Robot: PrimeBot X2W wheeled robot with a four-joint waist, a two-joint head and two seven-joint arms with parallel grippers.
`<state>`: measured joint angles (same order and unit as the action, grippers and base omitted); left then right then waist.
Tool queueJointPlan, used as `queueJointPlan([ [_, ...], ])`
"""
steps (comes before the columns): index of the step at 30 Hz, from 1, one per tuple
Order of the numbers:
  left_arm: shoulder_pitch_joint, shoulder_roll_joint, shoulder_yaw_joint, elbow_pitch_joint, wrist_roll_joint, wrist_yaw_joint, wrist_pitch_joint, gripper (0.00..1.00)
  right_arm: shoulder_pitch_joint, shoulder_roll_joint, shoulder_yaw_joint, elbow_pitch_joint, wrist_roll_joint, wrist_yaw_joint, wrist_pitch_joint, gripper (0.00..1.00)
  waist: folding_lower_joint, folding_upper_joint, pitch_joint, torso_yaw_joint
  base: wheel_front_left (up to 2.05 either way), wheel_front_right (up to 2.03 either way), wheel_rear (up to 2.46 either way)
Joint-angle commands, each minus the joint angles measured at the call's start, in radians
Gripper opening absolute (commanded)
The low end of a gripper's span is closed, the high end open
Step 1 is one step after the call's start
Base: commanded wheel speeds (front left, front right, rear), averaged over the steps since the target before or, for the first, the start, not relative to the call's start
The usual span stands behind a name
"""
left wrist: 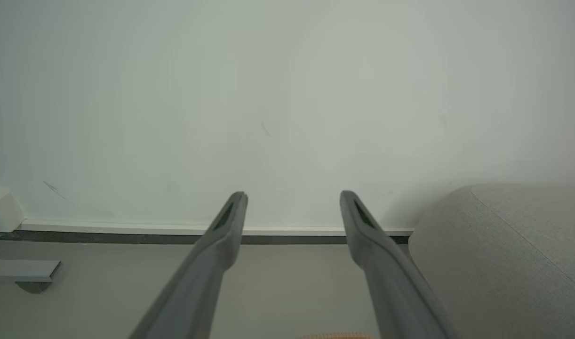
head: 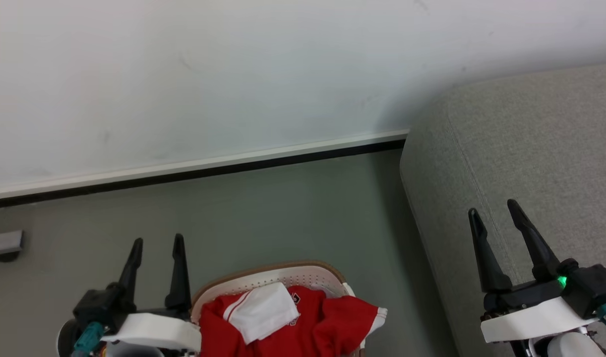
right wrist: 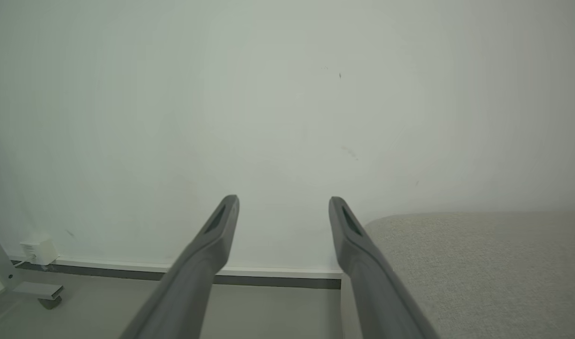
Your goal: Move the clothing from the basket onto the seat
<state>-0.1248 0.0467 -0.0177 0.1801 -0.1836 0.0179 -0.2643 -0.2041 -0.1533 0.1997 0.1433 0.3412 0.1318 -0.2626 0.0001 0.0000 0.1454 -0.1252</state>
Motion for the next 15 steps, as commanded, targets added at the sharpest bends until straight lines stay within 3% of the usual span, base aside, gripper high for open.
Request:
queueJointPlan([
  [1,-0.020,0.007,0.003,0.008,0.018,-0.005,0.000,1.00,-0.017,-0.002,-0.005,-0.006,-0.012,-0.002,-0.003,1.00,-0.0001,0.0000,0.037,-0.025,0.00,0.00,0.00],
  [15,-0.204,0.007,-0.050,0.250,0.056,-0.089,0.000,1.00,-0.093,0.020,-0.085,-0.061,-0.026,-0.002,-0.002,1.00,-0.0001,0.0000,0.233,-0.081,0.00,0.00,0.00],
])
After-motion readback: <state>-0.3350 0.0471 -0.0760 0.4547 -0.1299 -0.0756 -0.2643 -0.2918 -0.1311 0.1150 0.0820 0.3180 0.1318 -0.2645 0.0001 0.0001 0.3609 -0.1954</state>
